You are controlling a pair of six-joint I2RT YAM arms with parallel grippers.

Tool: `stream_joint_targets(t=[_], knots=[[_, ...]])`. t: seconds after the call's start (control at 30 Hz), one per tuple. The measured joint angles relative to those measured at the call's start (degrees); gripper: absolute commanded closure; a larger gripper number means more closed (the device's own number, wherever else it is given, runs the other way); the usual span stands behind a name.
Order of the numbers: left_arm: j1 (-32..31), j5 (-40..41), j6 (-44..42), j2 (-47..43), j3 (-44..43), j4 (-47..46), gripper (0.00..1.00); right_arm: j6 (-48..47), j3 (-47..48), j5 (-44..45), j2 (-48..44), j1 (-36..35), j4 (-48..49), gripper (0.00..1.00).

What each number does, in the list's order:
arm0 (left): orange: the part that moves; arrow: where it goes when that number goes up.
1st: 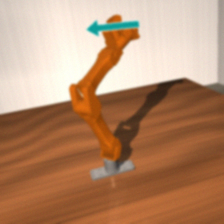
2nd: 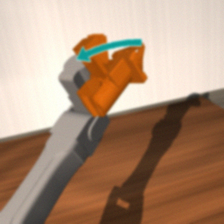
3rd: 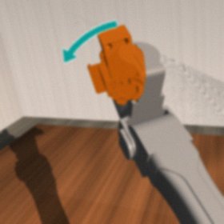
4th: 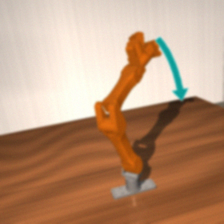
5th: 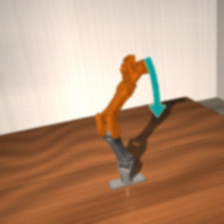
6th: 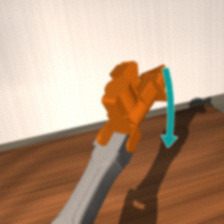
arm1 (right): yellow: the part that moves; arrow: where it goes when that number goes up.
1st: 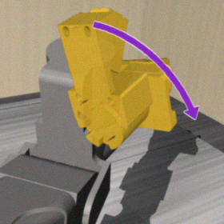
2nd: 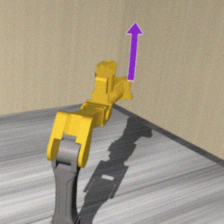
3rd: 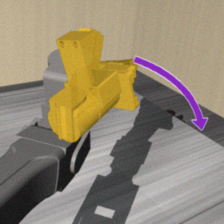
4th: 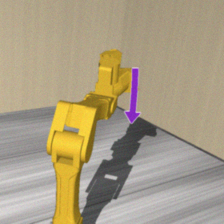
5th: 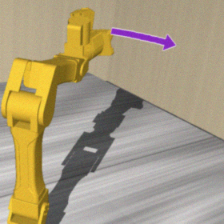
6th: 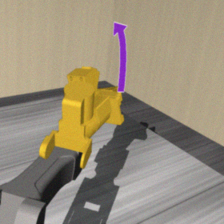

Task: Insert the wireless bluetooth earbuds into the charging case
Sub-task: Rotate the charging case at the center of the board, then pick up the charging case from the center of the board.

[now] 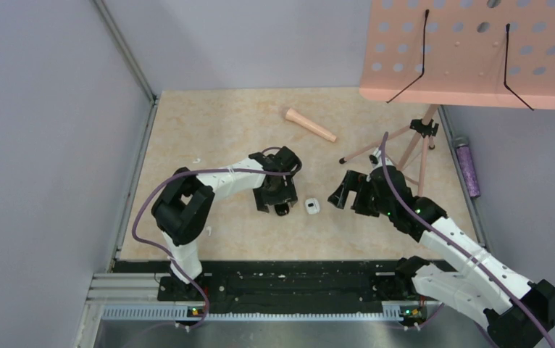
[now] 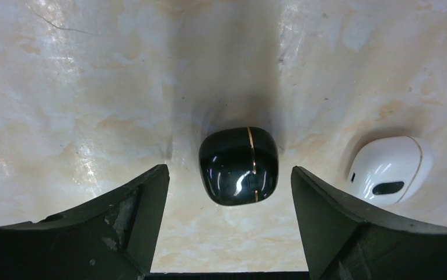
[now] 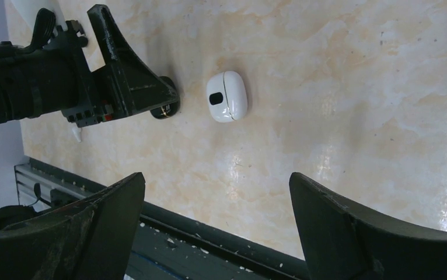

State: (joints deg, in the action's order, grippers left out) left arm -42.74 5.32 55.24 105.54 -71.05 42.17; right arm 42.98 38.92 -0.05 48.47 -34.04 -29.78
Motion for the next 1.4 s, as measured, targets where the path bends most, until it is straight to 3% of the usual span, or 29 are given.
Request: stream_joint_targets(t=[0.27, 0.5, 0.83, 1.4], knots=[[2.1, 0.2, -1.0, -13.3, 0.3, 4.1, 0.21, 0.6, 0.0, -1.5, 2.7, -2.8, 3.7, 0.14], [14.2, -0.3, -1.2, -26.4, 7.0, 5.4, 0.20, -1.4, 4.3, 1.2, 16.0, -14.6, 5.7, 0.17], [16.4, 1.4, 0.5, -29.7, 9.6, 8.2, 0.15, -4.5, 15.0, 5.0, 36.6, -21.5, 9.6, 0.24], [16.5, 3.1, 3.4, -34.8, 16.6, 6.3, 0.19, -6.9, 23.2, 7.3, 53.0, -21.7, 13.1, 0.37]])
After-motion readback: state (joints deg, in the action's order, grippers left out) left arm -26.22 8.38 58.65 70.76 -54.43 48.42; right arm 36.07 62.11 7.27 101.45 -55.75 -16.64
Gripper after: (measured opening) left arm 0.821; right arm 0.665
